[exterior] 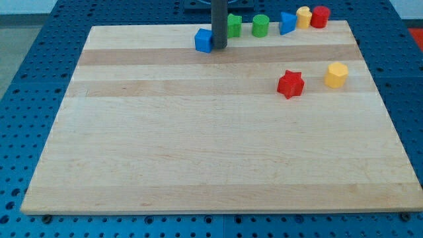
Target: Slide the blue cube towards the top center
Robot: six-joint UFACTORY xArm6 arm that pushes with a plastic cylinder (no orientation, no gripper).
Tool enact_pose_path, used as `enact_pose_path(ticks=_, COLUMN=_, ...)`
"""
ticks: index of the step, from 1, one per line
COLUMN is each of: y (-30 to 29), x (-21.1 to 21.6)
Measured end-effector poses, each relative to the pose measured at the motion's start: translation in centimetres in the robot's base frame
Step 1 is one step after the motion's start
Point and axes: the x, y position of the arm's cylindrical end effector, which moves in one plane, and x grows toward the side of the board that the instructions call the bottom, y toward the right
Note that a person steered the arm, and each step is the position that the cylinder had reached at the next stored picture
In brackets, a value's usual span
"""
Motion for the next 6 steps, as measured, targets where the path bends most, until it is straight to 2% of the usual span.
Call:
enact_pose_path(ticks=1, y=2.7, x=4.1)
enact_pose_path(ticks=2, y=1.9, x=5.2)
enact_pose_path(ticks=5, y=-2.4, x=5.0)
enact_pose_path(ticks=6, y=-2.9, x=1.7)
